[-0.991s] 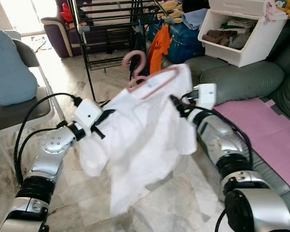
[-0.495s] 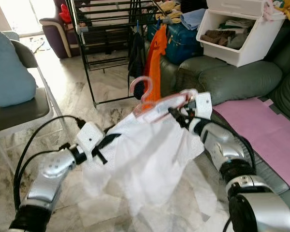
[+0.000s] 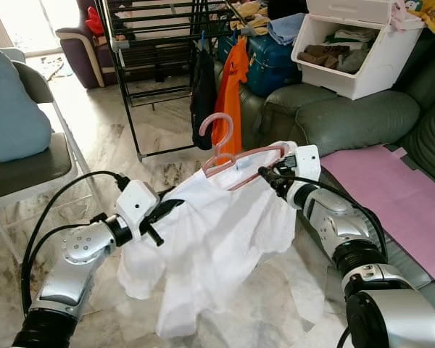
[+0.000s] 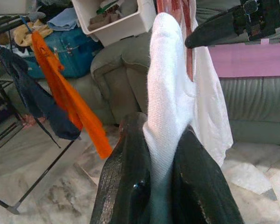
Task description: Hang hanger
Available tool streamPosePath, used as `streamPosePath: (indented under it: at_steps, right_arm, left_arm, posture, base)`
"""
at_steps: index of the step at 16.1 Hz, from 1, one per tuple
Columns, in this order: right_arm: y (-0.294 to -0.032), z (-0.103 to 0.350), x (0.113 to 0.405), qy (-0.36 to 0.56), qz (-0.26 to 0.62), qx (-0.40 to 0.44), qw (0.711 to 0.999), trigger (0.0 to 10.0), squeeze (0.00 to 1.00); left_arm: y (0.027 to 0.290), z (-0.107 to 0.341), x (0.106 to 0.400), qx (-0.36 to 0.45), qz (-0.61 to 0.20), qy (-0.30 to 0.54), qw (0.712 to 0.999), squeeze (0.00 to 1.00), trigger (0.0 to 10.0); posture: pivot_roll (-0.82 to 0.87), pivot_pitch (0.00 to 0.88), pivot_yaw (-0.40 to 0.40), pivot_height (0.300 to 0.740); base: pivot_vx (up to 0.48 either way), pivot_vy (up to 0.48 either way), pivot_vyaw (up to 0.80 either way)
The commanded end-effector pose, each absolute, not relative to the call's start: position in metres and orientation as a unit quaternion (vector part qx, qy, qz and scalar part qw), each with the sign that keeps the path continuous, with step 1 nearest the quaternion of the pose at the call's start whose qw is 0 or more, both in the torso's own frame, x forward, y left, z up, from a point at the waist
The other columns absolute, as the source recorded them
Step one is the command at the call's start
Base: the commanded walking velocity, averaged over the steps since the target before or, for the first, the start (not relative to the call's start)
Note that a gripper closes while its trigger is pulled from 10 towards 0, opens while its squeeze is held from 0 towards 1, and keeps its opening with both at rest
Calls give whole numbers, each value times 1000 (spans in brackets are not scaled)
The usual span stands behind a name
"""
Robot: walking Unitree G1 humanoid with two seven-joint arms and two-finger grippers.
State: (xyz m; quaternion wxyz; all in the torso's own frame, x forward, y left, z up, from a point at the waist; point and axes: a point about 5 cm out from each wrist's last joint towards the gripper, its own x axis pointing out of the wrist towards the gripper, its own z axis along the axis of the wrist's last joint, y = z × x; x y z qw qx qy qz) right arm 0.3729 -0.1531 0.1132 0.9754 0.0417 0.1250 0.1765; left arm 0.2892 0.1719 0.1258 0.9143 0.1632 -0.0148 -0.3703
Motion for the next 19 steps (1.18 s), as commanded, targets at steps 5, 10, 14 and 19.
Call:
streamPosePath:
  at_steps: [5, 10, 14, 19]
  right_arm:
    - [-148, 138, 374, 26, 221, 151, 963, 10000, 0]
    - [-150, 150, 375, -13, 212, 62, 975, 10000, 1000]
    - [-147, 135, 371, 22, 223, 78, 972, 10000, 51]
    - [-137, 137, 377, 23, 227, 84, 970, 10000, 0]
  left_arm:
    - [182, 166, 298, 161, -326, -89, 927, 0, 0]
    - [186, 169, 303, 157, -308, -90, 934, 0, 0]
    - [179, 177, 302, 153, -318, -103, 930, 0, 0]
    - [174, 181, 299, 151, -336, -109, 923, 0, 0]
  posture:
    - [-69, 0, -23, 740]
    - [-81, 0, -19, 740]
    - [-79, 0, -19, 740]
    - [-72, 0, -19, 740]
  base:
    - [0, 0, 0]
    - [0, 0, 0]
    - [0, 0, 0]
    - [0, 0, 0]
